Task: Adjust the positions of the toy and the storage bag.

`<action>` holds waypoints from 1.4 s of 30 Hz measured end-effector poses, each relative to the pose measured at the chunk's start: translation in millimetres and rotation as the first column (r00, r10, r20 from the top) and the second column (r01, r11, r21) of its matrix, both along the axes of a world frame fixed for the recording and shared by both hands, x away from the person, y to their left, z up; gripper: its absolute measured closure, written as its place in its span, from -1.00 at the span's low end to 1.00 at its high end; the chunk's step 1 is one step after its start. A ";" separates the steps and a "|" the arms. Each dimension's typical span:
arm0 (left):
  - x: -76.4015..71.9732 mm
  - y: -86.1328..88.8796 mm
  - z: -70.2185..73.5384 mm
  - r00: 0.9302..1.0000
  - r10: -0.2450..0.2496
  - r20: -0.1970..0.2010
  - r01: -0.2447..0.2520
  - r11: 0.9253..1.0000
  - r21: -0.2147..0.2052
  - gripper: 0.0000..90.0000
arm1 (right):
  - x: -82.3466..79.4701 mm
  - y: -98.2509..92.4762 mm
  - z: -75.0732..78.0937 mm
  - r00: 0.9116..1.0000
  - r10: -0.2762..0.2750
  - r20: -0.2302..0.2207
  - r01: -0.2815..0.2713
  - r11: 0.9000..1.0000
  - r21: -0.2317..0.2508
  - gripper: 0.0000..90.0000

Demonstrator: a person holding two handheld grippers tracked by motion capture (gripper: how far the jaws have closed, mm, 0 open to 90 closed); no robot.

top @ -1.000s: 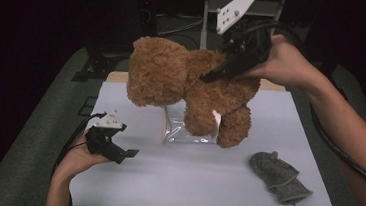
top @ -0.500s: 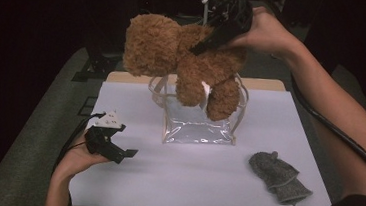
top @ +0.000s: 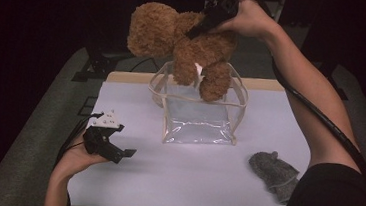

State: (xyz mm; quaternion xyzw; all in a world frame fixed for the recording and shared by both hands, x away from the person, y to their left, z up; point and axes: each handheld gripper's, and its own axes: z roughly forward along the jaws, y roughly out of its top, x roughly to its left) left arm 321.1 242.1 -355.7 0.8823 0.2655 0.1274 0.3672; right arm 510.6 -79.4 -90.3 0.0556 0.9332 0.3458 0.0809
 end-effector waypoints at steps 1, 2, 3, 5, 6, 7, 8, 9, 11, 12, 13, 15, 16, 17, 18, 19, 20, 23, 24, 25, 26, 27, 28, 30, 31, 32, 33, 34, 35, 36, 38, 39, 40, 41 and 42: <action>-0.1 0.2 -0.1 1.000 0.000 -0.001 0.000 1.000 0.001 -0.94 | 3.5 -0.7 -1.2 1.000 -0.005 0.004 0.005 1.000 0.001 0.34; -0.2 0.3 0.0 1.000 -0.001 -0.002 0.001 1.000 0.002 -0.94 | 7.9 -1.4 -3.4 1.000 -0.016 0.001 0.016 1.000 0.000 0.34; -0.3 0.0 -0.2 1.000 -0.001 -0.002 0.001 1.000 0.002 -0.94 | 10.2 -1.7 -5.2 1.000 -0.022 0.000 0.022 1.000 0.001 0.34; 0.0 -0.5 -0.6 1.000 -0.007 -0.001 0.007 1.000 0.005 -0.94 | 17.3 -2.1 -11.6 1.000 -0.028 -0.003 0.028 1.000 0.000 0.34; 0.0 -0.9 -0.7 1.000 -0.008 -0.002 0.008 1.000 0.005 -0.94 | 19.5 -1.5 -14.9 0.999 -0.035 -0.001 0.035 0.999 -0.003 0.34; 0.0 -1.1 -0.8 1.000 -0.009 -0.003 0.009 1.000 0.005 -0.94 | 21.0 -0.1 -19.1 0.999 -0.038 0.001 0.038 0.999 -0.007 0.34; 0.0 -1.1 -0.8 1.000 -0.010 -0.004 0.010 1.000 0.006 -0.94 | 21.2 1.2 -21.4 0.999 -0.035 0.001 0.035 0.999 -0.010 0.34; 0.2 -1.0 -1.2 1.000 -0.011 -0.004 0.011 1.000 0.005 -0.94 | 20.1 3.3 -24.1 0.999 -0.031 0.006 0.031 0.999 -0.017 0.33; 0.6 -0.8 -2.2 1.000 -0.009 -0.010 0.009 1.000 0.007 -0.94 | 15.1 8.1 -28.1 1.000 -0.018 0.005 0.018 0.999 -0.036 0.33; 0.8 -0.7 -2.9 1.000 -0.009 -0.012 0.009 1.000 0.007 -0.94 | 12.5 9.9 -29.5 1.000 -0.008 0.003 0.008 0.999 -0.036 0.33; 1.0 -0.7 -3.6 1.000 -0.010 -0.014 0.010 1.000 0.009 -0.94 | 9.6 11.4 -30.4 1.000 -0.006 -0.005 0.006 0.999 -0.035 0.33; 1.1 -0.7 -4.5 1.000 -0.009 -0.018 0.009 1.000 0.015 -0.94 | 3.7 13.9 -30.6 1.000 0.005 -0.006 -0.005 0.999 -0.038 0.33; 1.0 -0.9 -4.6 1.000 -0.012 -0.018 0.012 1.000 0.017 -0.94 | 0.6 14.7 -30.8 1.000 0.010 -0.008 -0.010 0.999 -0.036 0.33; 0.6 -1.1 -4.7 1.000 -0.011 -0.020 0.012 1.000 0.014 -0.94 | -2.5 15.7 -31.0 1.000 0.017 -0.006 -0.018 0.999 -0.038 0.33; 0.3 -1.2 -4.4 1.000 -0.012 -0.019 0.012 1.000 0.014 -0.94 | -6.0 16.6 -31.4 1.000 0.022 -0.003 -0.023 0.999 -0.042 0.33; -0.1 -1.2 -4.1 1.000 -0.011 -0.020 0.011 1.000 0.014 -0.94 | -9.1 17.4 -32.3 1.000 0.028 -0.005 -0.028 0.999 -0.043 0.33; -0.5 -1.4 -4.0 1.000 -0.011 -0.019 0.011 1.000 0.015 -0.94 | -12.1 17.7 -33.4 0.999 0.032 -0.008 -0.033 0.998 -0.044 0.33; -1.2 -2.3 -4.1 1.000 -0.011 -0.018 0.011 1.000 0.017 -0.94 | -16.8 16.2 -38.9 0.999 0.041 -0.024 -0.042 0.999 -0.035 0.32; -1.3 -2.8 -4.0 1.000 -0.015 -0.019 0.015 1.000 0.020 -0.94 | -16.6 14.6 -41.6 0.999 0.036 -0.032 -0.037 0.999 -0.034 0.32; -1.6 -3.3 -4.1 1.000 -0.017 -0.020 0.017 1.000 0.022 -0.94 | -15.0 12.9 -44.9 0.999 0.034 -0.035 -0.035 0.999 -0.033 0.32; -1.7 -3.7 -4.2 1.000 -0.018 -0.020 0.018 1.000 0.023 -0.94 | -12.7 10.8 -48.7 0.999 0.026 -0.041 -0.027 0.999 -0.033 0.32; -1.8 -3.9 -4.3 1.000 -0.018 -0.019 0.019 1.000 0.023 -0.94 | -10.0 8.8 -52.7 0.999 0.018 -0.047 -0.020 0.999 -0.034 0.32; -1.9 -3.9 -4.5 1.000 -0.017 -0.020 0.017 1.000 0.022 -0.94 | -7.6 6.8 -56.6 0.999 0.009 -0.054 -0.011 0.999 -0.039 0.32; -1.5 -3.4 -5.1 1.000 -0.015 -0.022 0.015 1.000 0.021 -0.94 | -1.4 2.5 -64.4 0.998 -0.006 -0.064 0.003 0.999 -0.042 0.32; -1.4 -3.2 -5.2 1.000 -0.015 -0.023 0.016 1.000 0.022 -0.94 | 2.0 -0.3 -68.5 0.997 -0.019 -0.070 0.016 0.999 -0.046 0.32; -1.5 -3.0 -5.4 1.000 -0.013 -0.023 0.014 1.000 0.023 -0.94 | 4.4 -2.2 -70.6 0.997 -0.026 -0.075 0.023 0.999 -0.049 0.32; -1.8 -3.0 -5.5 1.000 -0.010 -0.025 0.011 1.000 0.020 -0.94 | 7.2 -4.9 -73.3 0.996 -0.036 -0.076 0.033 0.998 -0.050 0.32; -1.8 -2.7 -5.5 1.000 -0.009 -0.026 0.010 1.000 0.019 -0.94 | 9.4 -7.7 -75.3 0.996 -0.048 -0.082 0.044 0.998 -0.049 0.32; -1.8 -2.6 -5.6 1.000 -0.010 -0.025 0.011 1.000 0.019 -0.94 | 12.1 -11.1 -77.6 0.995 -0.054 -0.086 0.050 0.998 -0.046 0.32; -1.8 -2.5 -5.7 1.000 -0.010 -0.025 0.011 1.000 0.019 -0.94 | 13.5 -13.8 -79.0 0.995 -0.060 -0.085 0.057 0.997 -0.042 0.32; -1.5 -2.8 -6.5 1.000 -0.010 -0.026 0.010 1.000 0.019 -0.94 | 14.5 -17.6 -81.0 0.994 -0.072 -0.087 0.069 0.997 -0.042 0.32; -1.3 -3.0 -6.7 1.000 -0.012 -0.025 0.012 1.000 0.020 -0.94 | 15.1 -19.7 -82.4 0.994 -0.077 -0.082 0.073 0.996 -0.047 0.32; -1.4 -3.3 -6.7 1.000 -0.015 -0.027 0.015 1.000 0.023 -0.94 | 15.6 -21.2 -83.1 0.994 -0.084 -0.075 0.080 0.996 -0.047 0.32; -1.6 -3.5 -6.6 1.000 -0.016 -0.027 0.016 1.000 0.023 -0.94 | 16.9 -24.0 -84.3 0.992 -0.098 -0.076 0.095 0.995 -0.043 0.32; -1.8 -3.8 -6.4 0.999 -0.016 -0.028 0.017 1.000 0.023 -0.94 | 18.0 -25.7 -84.8 0.991 -0.104 -0.081 0.101 0.994 -0.045 0.32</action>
